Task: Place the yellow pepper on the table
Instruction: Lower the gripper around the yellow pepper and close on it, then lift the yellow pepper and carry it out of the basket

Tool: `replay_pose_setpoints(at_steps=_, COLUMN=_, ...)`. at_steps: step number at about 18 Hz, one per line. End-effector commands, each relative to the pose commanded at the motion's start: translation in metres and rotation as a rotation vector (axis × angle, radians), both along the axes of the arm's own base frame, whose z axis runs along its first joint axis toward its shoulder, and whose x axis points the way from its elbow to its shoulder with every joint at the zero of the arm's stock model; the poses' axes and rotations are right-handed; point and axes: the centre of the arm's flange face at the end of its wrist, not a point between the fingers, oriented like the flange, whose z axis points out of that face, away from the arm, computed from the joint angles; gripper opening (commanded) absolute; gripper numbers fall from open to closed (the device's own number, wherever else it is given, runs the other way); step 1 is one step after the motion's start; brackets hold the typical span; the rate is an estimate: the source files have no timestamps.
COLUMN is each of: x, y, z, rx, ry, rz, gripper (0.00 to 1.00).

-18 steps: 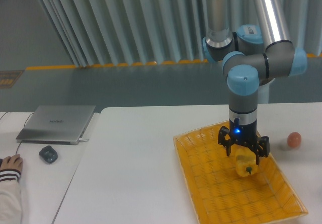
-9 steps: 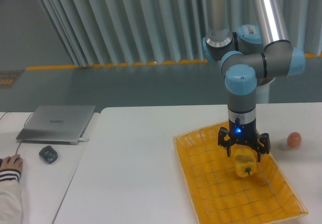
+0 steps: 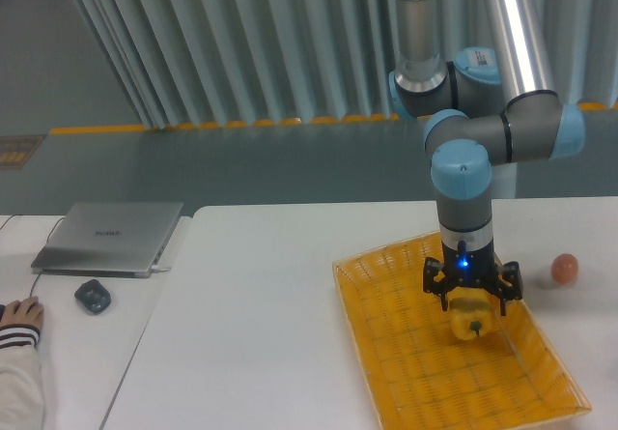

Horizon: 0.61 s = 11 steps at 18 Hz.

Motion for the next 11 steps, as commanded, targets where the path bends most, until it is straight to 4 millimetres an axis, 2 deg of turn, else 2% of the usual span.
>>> replay_pose_setpoints(at_steps=5, x=-0.0008, y=0.0003, z=-0.0039, rx=-0.006, ry=0.002, rz=-0.004, gripper=0.99)
replay_pose_setpoints(at_steps=6, x=0.0001, y=0.0006, z=-0.0041, rx=-0.008, ry=0.001, rz=-0.012, gripper=0.94)
replay_pose_setpoints(at_steps=9, x=0.0011, y=0.0009, z=-0.0031, rx=-0.007, ry=0.002, rz=-0.016, gripper=0.66)
replay_pose_setpoints(at_steps=11, x=0.0058, y=0.0053, z=-0.0004, rx=-0.002, ry=0.006, rz=-0.027, gripper=0.52)
